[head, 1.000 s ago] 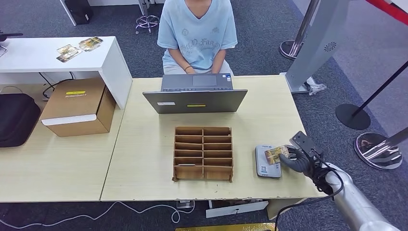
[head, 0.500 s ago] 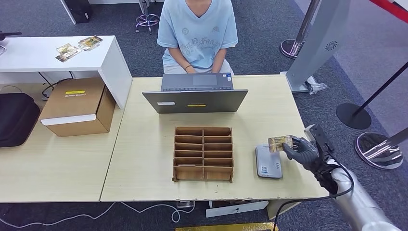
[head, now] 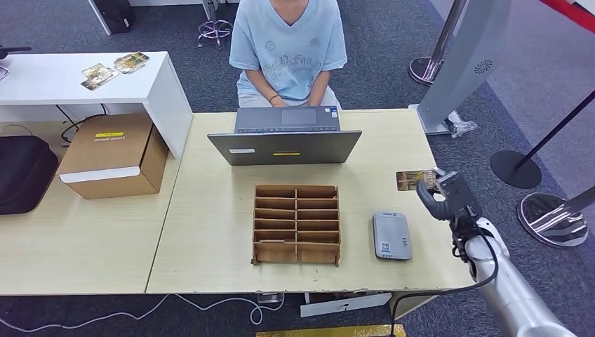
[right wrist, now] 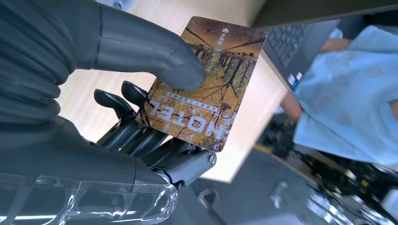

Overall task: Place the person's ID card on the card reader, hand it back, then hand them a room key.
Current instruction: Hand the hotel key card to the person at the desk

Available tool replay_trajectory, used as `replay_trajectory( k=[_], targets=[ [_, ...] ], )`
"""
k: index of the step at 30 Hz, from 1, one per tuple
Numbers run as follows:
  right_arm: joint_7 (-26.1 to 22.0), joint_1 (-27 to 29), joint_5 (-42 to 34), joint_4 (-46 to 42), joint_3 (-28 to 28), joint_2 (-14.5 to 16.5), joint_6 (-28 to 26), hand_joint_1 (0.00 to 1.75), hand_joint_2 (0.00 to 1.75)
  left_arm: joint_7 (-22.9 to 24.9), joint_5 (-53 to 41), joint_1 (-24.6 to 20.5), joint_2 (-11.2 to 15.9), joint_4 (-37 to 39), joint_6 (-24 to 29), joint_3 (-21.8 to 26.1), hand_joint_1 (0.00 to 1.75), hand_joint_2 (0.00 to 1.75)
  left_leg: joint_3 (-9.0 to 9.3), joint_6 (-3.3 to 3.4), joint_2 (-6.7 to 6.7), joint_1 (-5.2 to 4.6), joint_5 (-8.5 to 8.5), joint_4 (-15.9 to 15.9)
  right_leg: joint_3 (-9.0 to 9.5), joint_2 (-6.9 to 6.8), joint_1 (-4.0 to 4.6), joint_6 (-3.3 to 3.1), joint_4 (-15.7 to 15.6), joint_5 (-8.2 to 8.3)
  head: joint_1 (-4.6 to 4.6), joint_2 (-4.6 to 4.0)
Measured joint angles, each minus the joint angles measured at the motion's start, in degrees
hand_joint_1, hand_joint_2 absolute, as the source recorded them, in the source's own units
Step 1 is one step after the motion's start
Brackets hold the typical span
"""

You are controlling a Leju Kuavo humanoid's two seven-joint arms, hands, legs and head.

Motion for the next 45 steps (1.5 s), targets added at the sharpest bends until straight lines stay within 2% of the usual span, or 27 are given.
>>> replay_trajectory(
  k=[5,12,18,21,25,30,34,38,41,45],
  targets=[
    [-1.77,0.65,4.26,-3.38,-0.05,0.97,-5.08,1.75,1.75,-0.02,-0.35,0.01,-0.20,0.00,0.02,0.00,0.00,0.00,-0.03,0.00,-0.01,0.00,0.00,0.00,0.00,-0.01,0.00,0.00,0.00,0.00,0.01,0.00],
    [-7.34,0.83,14.02,-7.54,-0.92,3.91,-17.36,1.75,1.75,-0.11,-1.20,0.00,-0.41,0.00,0.18,0.00,0.00,0.00,-0.03,0.00,0.00,0.00,0.00,0.00,-0.01,0.01,0.00,0.00,0.01,0.00,0.01,0.00],
    [-7.60,-1.74,28.47,-8.28,-0.43,6.91,-31.78,1.75,1.75,-0.11,-1.66,-0.02,-0.69,0.00,0.14,0.00,0.00,0.00,-0.03,0.00,0.00,0.00,0.01,-0.01,-0.01,0.02,0.00,-0.01,0.03,0.00,-0.01,0.00],
    [-6.31,-4.03,35.56,-7.65,0.54,8.10,-36.54,1.75,1.75,-0.12,-1.81,-0.05,-0.75,0.00,-0.03,0.00,0.00,0.00,-0.02,0.00,0.01,0.00,0.02,-0.01,-0.01,0.02,0.00,-0.01,0.03,0.01,0.01,0.00],
    [-4.78,-6.46,41.17,-6.80,1.49,9.39,-37.81,1.75,1.75,-0.17,-1.98,-0.05,-0.75,0.00,-0.16,-0.01,0.00,0.00,-0.04,0.01,-0.04,0.00,0.03,0.00,-0.01,-0.04,0.00,0.00,0.03,0.00,-0.01,0.00],
    [-1.98,-8.29,63.03,-7.30,-0.51,12.22,-38.00,1.75,1.75,-0.17,-2.36,-0.06,-0.75,0.00,-0.18,-0.07,0.00,0.00,-0.05,0.01,0.00,0.00,0.03,-0.01,-0.04,0.03,0.00,-0.01,0.04,0.01,0.00,0.00],
    [0.84,-11.44,70.85,-6.90,-1.74,15.35,-38.02,1.75,1.75,-0.45,-2.35,-0.09,-0.78,0.00,-0.17,-0.09,0.00,0.00,-0.07,-0.02,0.01,0.01,0.06,-0.01,-0.07,0.04,0.01,-0.02,0.08,0.01,-0.01,0.00],
    [9.06,-19.00,78.75,-1.73,-0.18,19.05,-37.84,1.75,1.75,-0.97,-2.26,-0.50,-0.89,0.00,-0.34,-0.09,0.00,0.00,-0.11,-0.11,0.05,0.01,0.15,-0.01,-0.15,0.09,0.00,-0.12,0.14,0.08,0.00,0.00],
    [14.82,-25.86,81.54,4.19,2.44,21.71,-36.77,1.75,1.75,-1.02,-2.20,-0.85,-0.92,0.00,-0.64,-0.09,0.00,0.00,-0.12,-0.14,0.07,0.02,0.21,-0.01,-0.19,0.09,0.01,-0.19,0.15,0.14,-0.01,0.00],
    [17.64,-32.58,82.28,10.22,5.02,24.72,-35.03,1.75,1.75,-1.02,-2.19,-0.96,-0.99,0.00,-0.68,-0.09,0.00,0.00,-0.12,-0.15,0.01,0.03,0.23,-0.01,-0.21,0.05,0.02,-0.20,0.16,0.14,0.00,0.00]
  ],
)
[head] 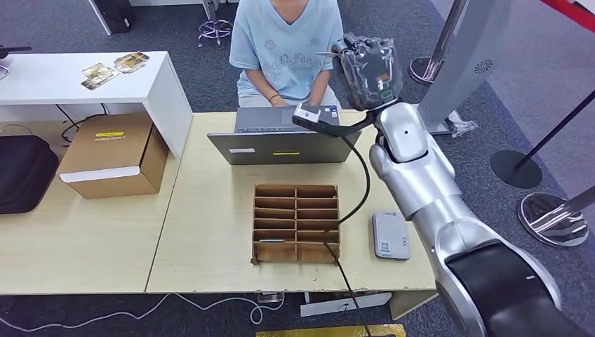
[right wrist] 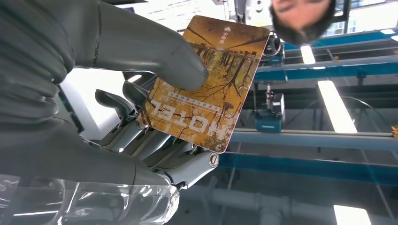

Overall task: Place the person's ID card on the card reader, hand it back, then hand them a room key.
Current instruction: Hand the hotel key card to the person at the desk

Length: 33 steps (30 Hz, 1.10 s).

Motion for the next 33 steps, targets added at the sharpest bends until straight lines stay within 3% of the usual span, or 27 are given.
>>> replay_trajectory(
  k=[9,15,18,33],
  targets=[
    [4.15,-7.05,1.17,8.01,3.02,4.83,6.58,1.75,1.75,0.15,-0.09,-0.03,-0.26,0.00,-0.12,0.00,0.00,0.00,-0.03,0.00,0.01,0.00,-0.01,0.00,-0.02,0.01,0.00,0.00,0.00,0.00,0.00,0.00],
    [10.33,-10.56,0.01,12.94,3.47,7.98,20.57,1.75,1.75,0.94,0.23,-0.03,-0.26,0.00,-0.54,0.00,0.00,0.00,-0.03,0.00,0.02,0.00,0.00,0.00,-0.03,0.02,0.00,0.00,0.00,0.00,0.01,0.00],
    [12.10,-11.74,-0.81,14.72,3.48,9.17,24.85,1.75,1.75,1.17,0.34,-0.02,-0.26,0.00,-0.68,0.00,0.00,0.00,-0.03,0.00,0.01,0.00,0.00,0.00,-0.03,0.02,0.00,0.00,0.00,0.00,0.01,0.00],
    [14.29,-13.83,-2.42,17.64,3.43,10.24,27.22,1.75,1.75,1.69,0.01,-0.07,-0.50,0.00,-1.16,0.01,0.00,0.00,-0.03,0.00,0.01,-0.01,0.00,0.00,-0.04,0.02,0.00,0.00,-0.01,0.00,0.01,0.00]
  ],
)
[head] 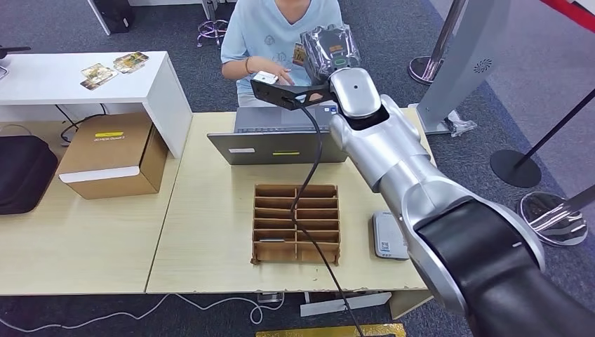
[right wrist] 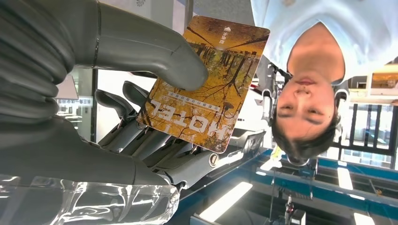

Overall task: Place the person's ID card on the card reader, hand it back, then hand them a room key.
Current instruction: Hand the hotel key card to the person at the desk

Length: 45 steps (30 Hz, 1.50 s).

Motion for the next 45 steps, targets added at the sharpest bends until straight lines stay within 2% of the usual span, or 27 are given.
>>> replay_trajectory(
  k=[16,32,34,36,38,45],
  targets=[
    [1.88,-0.46,-1.83,1.43,-1.75,-0.27,1.96,1.75,1.75,0.31,-0.58,-0.16,-0.32,0.00,-0.10,-0.08,0.00,0.00,0.00,0.00,0.01,0.00,0.00,0.00,-0.03,0.01,0.00,0.00,0.00,0.00,0.00,0.00],
    [1.08,-0.43,-3.16,1.76,-2.65,-0.86,1.44,1.75,1.75,0.25,-0.63,-0.38,-0.35,0.00,-0.20,-0.14,0.00,0.00,0.00,0.00,0.01,0.00,0.00,0.00,-0.04,0.02,0.00,0.00,0.00,0.00,0.00,0.00],
    [1.06,-0.41,-3.44,1.76,-2.70,-0.89,1.37,1.55,1.75,0.25,-0.63,-0.38,-0.34,0.00,-0.20,-0.14,0.00,0.00,0.00,0.00,0.01,0.00,0.00,0.00,-0.04,0.02,0.00,0.00,0.00,0.00,0.00,0.00],
    [1.06,-0.37,-3.64,1.77,-2.76,-0.92,1.32,0.71,1.75,0.25,-0.63,-0.39,-0.33,0.00,-0.21,-0.14,0.00,0.00,0.00,0.00,0.01,0.00,0.00,0.00,-0.04,0.02,0.00,0.00,0.00,0.00,0.00,0.00],
    [1.06,-0.32,-3.76,1.81,-2.85,-0.93,1.31,0.03,1.75,0.26,-0.64,-0.40,-0.33,0.00,-0.22,-0.14,0.00,0.00,0.00,0.00,0.01,0.00,0.00,0.00,-0.04,0.02,0.00,0.00,0.00,0.00,0.00,0.00],
    [1.03,-0.14,-3.79,1.94,-3.22,-0.94,1.23,0.00,1.75,0.26,-0.63,-0.41,-0.31,0.00,-0.24,-0.14,0.00,0.00,-0.01,0.00,0.01,0.00,0.00,0.00,-0.04,0.02,0.00,0.00,0.00,0.00,0.00,0.00]
  ],
)
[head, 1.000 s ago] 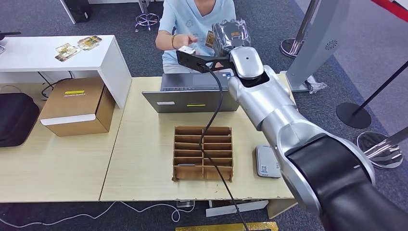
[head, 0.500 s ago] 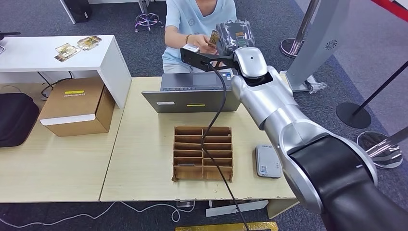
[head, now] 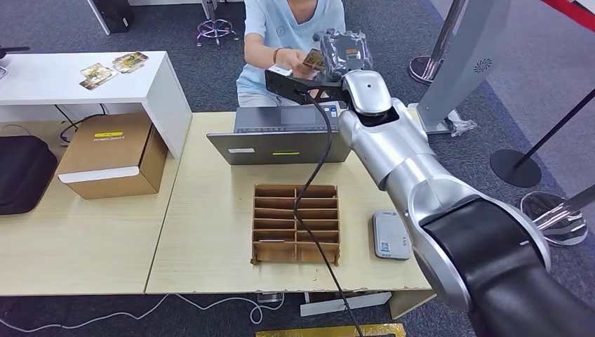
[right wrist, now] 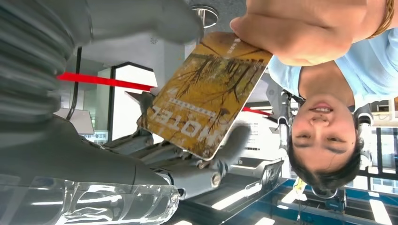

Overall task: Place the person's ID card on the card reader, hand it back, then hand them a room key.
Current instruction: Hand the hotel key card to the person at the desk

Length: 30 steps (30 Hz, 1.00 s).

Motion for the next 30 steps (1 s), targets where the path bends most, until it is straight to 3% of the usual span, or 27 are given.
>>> replay_trajectory(
  k=[11,16,23,30],
  targets=[
    [-0.66,0.03,-0.45,-0.07,-0.28,0.00,-1.03,0.00,1.75,-0.01,0.00,0.04,-0.02,0.00,0.08,0.00,0.00,0.00,0.00,0.00,0.00,0.00,0.00,0.00,0.01,0.00,0.00,0.00,0.00,0.00,0.00,0.00],
    [-3.34,0.14,-3.36,-0.78,-0.95,-0.02,-5.14,0.00,1.75,-0.10,0.11,0.09,-0.02,0.00,0.15,0.00,0.00,0.00,-0.01,0.00,0.00,0.00,0.00,0.00,0.00,0.00,0.00,0.00,0.00,0.00,0.00,0.00],
    [-13.85,3.02,-16.42,-7.87,-4.95,-0.67,-15.20,0.00,1.75,-0.10,0.26,0.14,-0.02,0.00,0.37,0.00,0.00,0.00,0.00,0.00,-0.02,0.00,0.00,0.00,0.00,-0.03,0.00,0.00,-0.01,0.00,-0.01,0.00],
    [-19.48,13.37,-32.72,-26.64,-6.97,-5.42,-19.13,0.00,1.75,-0.10,0.16,0.54,-0.02,0.00,0.82,0.00,0.00,0.00,0.00,0.01,-0.04,-0.01,-0.01,0.01,0.02,-0.05,-0.01,0.00,-0.07,0.00,0.01,0.00]
  ],
)
